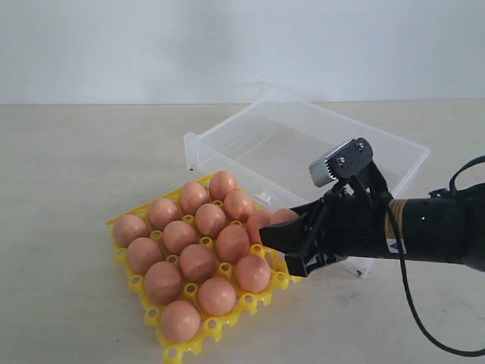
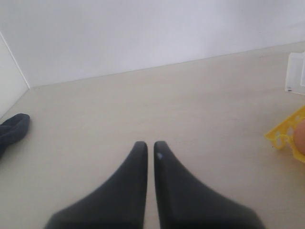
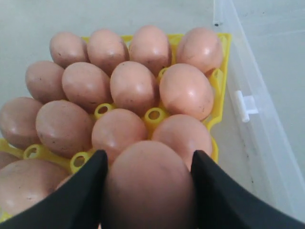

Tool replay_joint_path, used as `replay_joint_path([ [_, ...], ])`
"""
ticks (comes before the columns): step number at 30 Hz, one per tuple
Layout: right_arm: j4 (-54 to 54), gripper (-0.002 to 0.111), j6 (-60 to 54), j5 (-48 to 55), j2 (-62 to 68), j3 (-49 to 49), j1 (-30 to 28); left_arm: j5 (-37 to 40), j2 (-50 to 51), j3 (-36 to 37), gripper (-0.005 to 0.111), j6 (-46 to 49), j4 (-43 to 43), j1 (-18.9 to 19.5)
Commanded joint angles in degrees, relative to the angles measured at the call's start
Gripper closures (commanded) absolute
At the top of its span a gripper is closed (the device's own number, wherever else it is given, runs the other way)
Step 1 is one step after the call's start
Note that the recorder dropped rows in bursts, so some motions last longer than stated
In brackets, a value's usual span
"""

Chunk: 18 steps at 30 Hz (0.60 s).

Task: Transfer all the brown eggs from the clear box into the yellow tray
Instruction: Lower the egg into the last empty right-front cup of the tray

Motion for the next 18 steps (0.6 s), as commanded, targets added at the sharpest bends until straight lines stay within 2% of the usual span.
replay_joint_path([
  [1, 0.83, 0.109, -3.91, -3.99, 1.83, -0.19, -0.05, 0.02, -0.18, 0.20, 0.103, -0.23, 0.07, 0.08],
  [9, 7.95, 0.108, -9.62, -3.97, 5.07, -0.19, -0.05, 0.02, -0.18, 0.20, 0.103, -0.23, 0.07, 0.08],
  [18, 4.14, 0.108, -7.83, -3.71, 6.53, -3.00, -0.05, 0.02, -0.18, 0.20, 0.103, -0.23, 0.07, 0.08],
])
